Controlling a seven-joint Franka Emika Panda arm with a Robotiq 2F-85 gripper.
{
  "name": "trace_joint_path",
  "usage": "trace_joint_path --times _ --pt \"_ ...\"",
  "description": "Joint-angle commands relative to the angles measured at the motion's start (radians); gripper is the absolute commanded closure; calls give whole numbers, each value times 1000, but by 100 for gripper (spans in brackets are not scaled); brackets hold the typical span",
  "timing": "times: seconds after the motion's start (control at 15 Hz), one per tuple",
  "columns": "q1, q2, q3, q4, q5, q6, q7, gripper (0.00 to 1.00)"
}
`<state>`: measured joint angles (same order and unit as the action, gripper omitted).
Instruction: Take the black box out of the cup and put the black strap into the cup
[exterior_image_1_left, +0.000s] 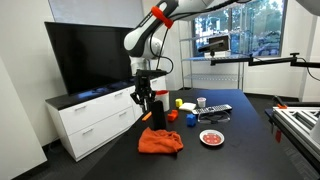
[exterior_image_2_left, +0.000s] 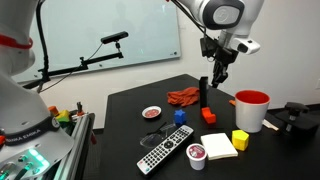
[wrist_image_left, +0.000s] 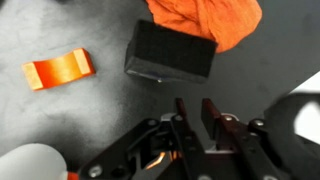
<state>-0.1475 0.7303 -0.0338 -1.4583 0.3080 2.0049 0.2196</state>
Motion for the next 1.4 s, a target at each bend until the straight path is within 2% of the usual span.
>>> trace_joint_path --times 0.0,0.33,0.4,0.93,1.33 --pt "24 -95 -11 -25 -60 10 -59 44" --pt "38 -208 -7 -75 -168 35 -186 6" --pt "37 -222 -5 -90 -185 37 -217 1" --pt "40 -297 16 -276 -255 115 -410 0" --pt "18 -353 51 -371 -256 83 -669 0"
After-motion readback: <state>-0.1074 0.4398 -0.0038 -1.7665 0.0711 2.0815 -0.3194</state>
